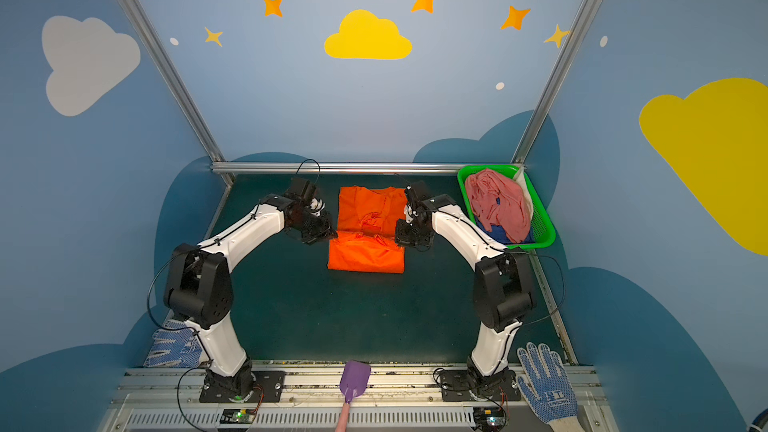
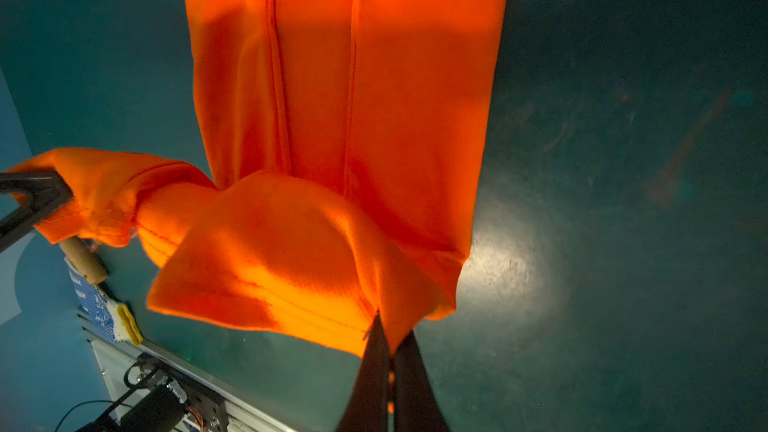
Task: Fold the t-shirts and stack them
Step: 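Lift the hem and fold it over toward the collar with both grippers, then lower the folded hem onto the collar end and open both grippers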
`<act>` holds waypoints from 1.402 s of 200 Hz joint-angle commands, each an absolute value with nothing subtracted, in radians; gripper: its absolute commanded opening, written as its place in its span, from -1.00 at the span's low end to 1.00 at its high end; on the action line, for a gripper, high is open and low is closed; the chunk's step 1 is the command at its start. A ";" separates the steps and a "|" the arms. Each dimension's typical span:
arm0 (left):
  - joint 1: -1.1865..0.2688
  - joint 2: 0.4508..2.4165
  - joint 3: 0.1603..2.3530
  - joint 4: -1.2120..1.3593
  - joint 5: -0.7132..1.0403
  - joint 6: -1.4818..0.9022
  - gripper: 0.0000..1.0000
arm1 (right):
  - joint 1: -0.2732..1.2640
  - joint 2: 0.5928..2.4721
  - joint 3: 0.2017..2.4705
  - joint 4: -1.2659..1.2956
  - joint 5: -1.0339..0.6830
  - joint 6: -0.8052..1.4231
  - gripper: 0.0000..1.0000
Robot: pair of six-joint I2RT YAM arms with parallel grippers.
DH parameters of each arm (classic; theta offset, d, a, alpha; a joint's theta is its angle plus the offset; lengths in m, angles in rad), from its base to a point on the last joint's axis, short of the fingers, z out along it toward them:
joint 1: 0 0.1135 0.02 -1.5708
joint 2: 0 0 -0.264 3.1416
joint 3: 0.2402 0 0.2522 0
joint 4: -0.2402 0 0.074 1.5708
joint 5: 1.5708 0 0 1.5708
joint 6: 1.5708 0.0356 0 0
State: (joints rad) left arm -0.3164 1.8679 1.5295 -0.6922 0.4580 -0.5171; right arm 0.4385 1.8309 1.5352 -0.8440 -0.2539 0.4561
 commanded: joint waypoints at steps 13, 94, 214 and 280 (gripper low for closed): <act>-0.302 1.975 1.701 -0.805 0.478 -0.419 -0.91 | 0.393 1.935 1.683 -0.920 -0.302 0.384 -1.00; -0.258 2.168 1.860 -0.789 0.548 -0.373 -0.91 | 0.339 2.183 1.952 -1.008 -0.353 0.335 -1.00; -0.209 2.335 1.949 -0.730 0.644 -0.404 -0.44 | 0.305 2.366 2.081 -1.013 -0.421 0.333 -0.78; -0.203 2.284 1.982 -0.732 0.651 -0.408 0.19 | 0.286 2.282 2.091 -1.029 -0.402 0.323 -0.02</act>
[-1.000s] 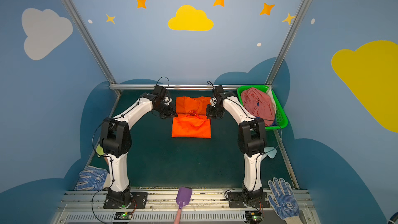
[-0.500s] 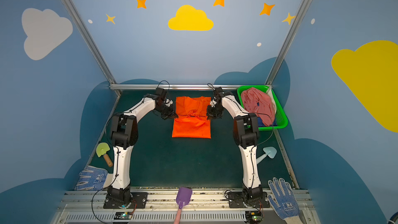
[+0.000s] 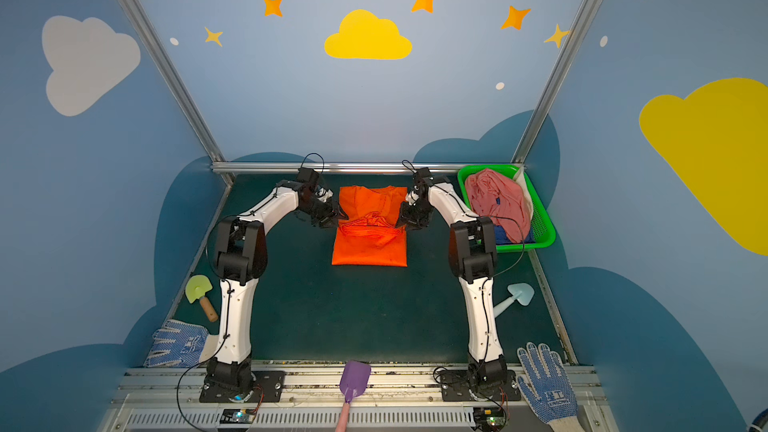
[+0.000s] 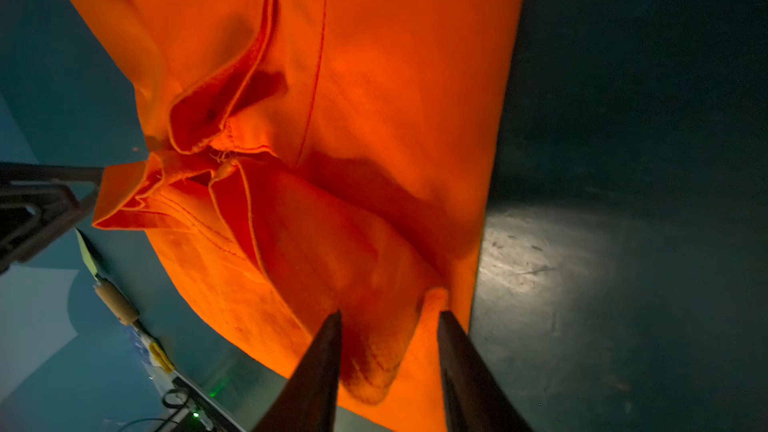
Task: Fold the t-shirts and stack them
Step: 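Lower the folded hem onto the collar end and open both grippers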
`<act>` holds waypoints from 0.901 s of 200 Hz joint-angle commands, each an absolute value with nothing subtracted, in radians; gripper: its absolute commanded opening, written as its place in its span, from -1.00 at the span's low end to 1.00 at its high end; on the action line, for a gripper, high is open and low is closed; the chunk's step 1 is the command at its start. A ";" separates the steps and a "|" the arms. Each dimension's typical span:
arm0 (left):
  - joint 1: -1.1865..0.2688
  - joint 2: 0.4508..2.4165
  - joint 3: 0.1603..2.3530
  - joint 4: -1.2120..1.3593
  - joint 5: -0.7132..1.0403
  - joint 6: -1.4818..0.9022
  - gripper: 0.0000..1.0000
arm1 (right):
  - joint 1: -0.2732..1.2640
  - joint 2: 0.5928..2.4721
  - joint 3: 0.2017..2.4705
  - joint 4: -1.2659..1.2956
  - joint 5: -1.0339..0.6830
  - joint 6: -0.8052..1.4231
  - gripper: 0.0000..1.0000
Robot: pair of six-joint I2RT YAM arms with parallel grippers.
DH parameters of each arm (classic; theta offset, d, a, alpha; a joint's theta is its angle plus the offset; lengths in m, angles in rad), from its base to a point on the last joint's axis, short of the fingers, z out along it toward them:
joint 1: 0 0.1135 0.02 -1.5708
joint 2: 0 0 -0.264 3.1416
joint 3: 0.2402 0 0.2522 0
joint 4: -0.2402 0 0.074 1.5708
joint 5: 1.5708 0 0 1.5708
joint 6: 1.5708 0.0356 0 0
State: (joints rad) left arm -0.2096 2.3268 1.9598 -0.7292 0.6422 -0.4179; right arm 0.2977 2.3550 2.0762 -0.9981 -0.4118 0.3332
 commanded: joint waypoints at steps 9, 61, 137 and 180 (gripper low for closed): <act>-0.203 2.260 1.979 -0.736 0.642 -0.406 0.25 | 0.286 2.255 2.079 -1.031 -0.392 0.321 0.04; -0.217 2.051 1.785 -0.704 0.537 -0.410 0.45 | 0.309 2.033 1.819 -0.916 -0.384 0.340 0.22; -0.291 2.056 1.589 -0.654 0.520 -0.436 -0.88 | 0.383 2.069 1.658 -0.831 -0.387 0.373 -0.90; -0.297 2.163 1.659 -0.673 0.500 -0.417 -0.91 | 0.381 2.158 1.734 -0.860 -0.353 0.367 -1.00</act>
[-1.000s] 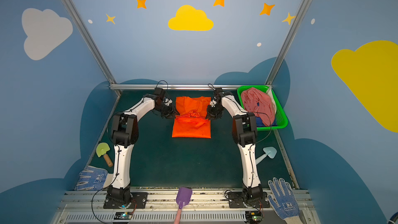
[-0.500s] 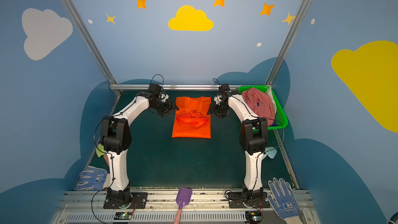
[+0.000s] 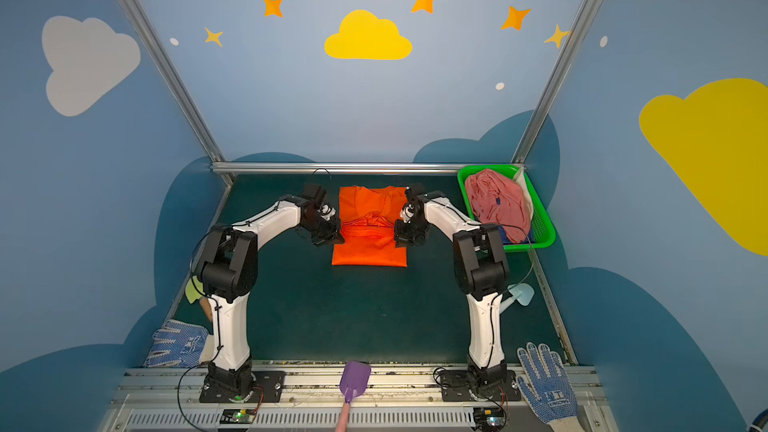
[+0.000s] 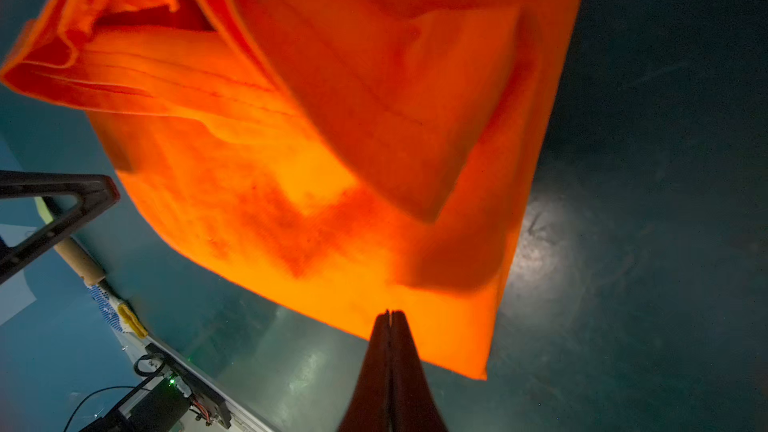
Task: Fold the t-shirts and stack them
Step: 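Lower the folded hem onto the collar end and open both grippers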
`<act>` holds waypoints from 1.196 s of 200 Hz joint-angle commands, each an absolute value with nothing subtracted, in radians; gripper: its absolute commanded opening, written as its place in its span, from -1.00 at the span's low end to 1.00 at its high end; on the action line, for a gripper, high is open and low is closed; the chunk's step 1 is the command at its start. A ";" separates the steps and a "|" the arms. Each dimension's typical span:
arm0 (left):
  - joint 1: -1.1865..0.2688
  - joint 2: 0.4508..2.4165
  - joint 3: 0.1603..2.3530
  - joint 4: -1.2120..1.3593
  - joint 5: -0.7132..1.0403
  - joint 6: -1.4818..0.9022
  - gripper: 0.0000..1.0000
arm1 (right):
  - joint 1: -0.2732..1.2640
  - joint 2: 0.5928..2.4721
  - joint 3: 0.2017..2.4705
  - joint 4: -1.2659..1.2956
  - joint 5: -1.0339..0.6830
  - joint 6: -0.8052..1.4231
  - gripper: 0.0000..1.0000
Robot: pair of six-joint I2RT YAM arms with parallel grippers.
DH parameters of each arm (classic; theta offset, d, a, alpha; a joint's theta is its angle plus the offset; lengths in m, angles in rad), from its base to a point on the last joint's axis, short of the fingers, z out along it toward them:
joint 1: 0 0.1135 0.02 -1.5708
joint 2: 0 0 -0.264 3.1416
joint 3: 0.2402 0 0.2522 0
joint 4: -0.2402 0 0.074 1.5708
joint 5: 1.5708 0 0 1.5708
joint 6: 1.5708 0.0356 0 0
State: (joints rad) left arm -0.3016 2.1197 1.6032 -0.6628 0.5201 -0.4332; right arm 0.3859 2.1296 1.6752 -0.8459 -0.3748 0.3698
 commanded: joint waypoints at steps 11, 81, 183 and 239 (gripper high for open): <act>-0.297 2.187 1.682 -0.675 0.500 -0.414 -0.91 | 0.379 2.177 1.752 -0.863 -0.350 0.368 -1.00; -0.287 2.290 1.830 -0.690 0.520 -0.399 -0.91 | 0.343 2.287 1.911 -0.910 -0.356 0.371 -1.00; -0.244 2.416 2.050 -0.670 0.586 -0.455 -0.90 | 0.294 2.444 2.198 -0.979 -0.403 0.373 -0.91; -0.219 2.485 2.145 -0.677 0.597 -0.496 -0.90 | 0.259 2.480 2.226 -0.973 -0.431 0.386 -0.87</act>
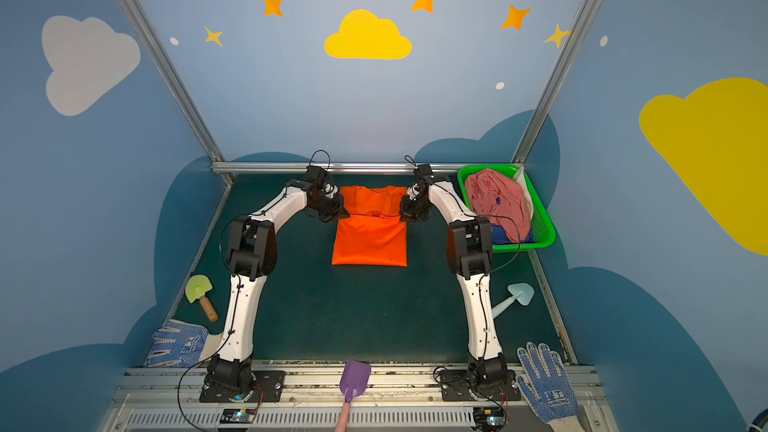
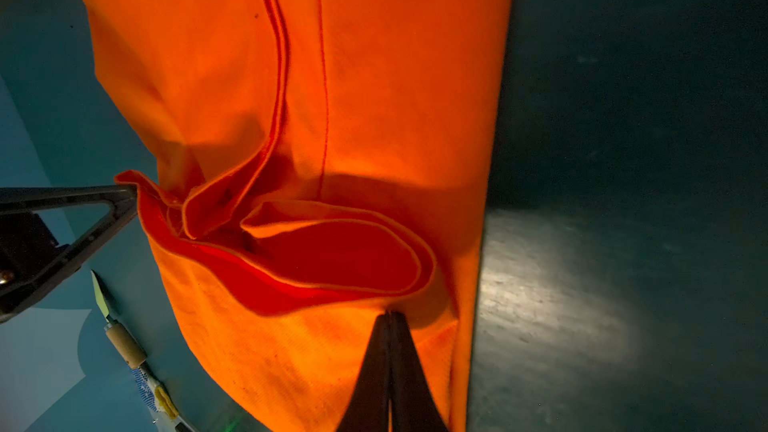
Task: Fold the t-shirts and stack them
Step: 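Lower the folded hem onto the collar end and open both grippers, then press both grippers along the sides of the folded shirt to square it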
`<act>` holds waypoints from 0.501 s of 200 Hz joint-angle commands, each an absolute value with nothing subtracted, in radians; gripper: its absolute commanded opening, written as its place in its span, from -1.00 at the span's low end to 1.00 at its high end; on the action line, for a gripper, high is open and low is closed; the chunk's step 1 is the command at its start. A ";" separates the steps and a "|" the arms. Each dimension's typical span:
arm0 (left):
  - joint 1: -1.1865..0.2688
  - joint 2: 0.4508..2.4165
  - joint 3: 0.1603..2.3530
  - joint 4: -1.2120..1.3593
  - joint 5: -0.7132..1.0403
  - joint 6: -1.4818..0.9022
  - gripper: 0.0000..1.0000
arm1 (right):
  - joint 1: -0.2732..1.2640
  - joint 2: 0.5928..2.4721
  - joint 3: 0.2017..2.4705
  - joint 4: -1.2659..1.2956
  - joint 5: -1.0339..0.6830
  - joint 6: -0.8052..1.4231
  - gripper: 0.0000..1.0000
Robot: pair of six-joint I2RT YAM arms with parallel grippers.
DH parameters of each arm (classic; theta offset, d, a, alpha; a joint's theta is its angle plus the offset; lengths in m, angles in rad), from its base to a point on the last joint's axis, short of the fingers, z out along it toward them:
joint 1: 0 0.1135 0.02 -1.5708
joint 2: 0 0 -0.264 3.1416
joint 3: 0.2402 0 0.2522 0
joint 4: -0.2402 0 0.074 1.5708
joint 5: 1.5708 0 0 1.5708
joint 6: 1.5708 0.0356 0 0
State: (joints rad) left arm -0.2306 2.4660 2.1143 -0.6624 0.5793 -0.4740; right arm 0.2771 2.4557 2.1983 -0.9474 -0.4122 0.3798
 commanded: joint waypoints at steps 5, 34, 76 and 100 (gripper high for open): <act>-0.219 2.485 2.147 -0.674 0.599 -0.497 -0.90 | 0.256 2.480 2.226 -0.974 -0.432 0.387 -0.86; -0.216 2.452 2.168 -0.699 0.596 -0.482 -0.88 | 0.244 2.454 2.223 -0.993 -0.427 0.375 -0.91; -0.198 2.273 2.063 -0.694 0.586 -0.447 -0.89 | 0.239 2.294 2.097 -0.989 -0.351 0.337 -0.96; -0.189 2.135 1.912 -0.683 0.547 -0.427 -0.79 | 0.239 2.157 1.913 -0.916 -0.348 0.340 -0.85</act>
State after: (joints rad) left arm -0.2058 2.2955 2.0041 -0.6811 0.5827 -0.4648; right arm 0.2428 2.3184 2.0308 -0.9554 -0.3733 0.3569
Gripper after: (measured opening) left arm 0.073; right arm 0.055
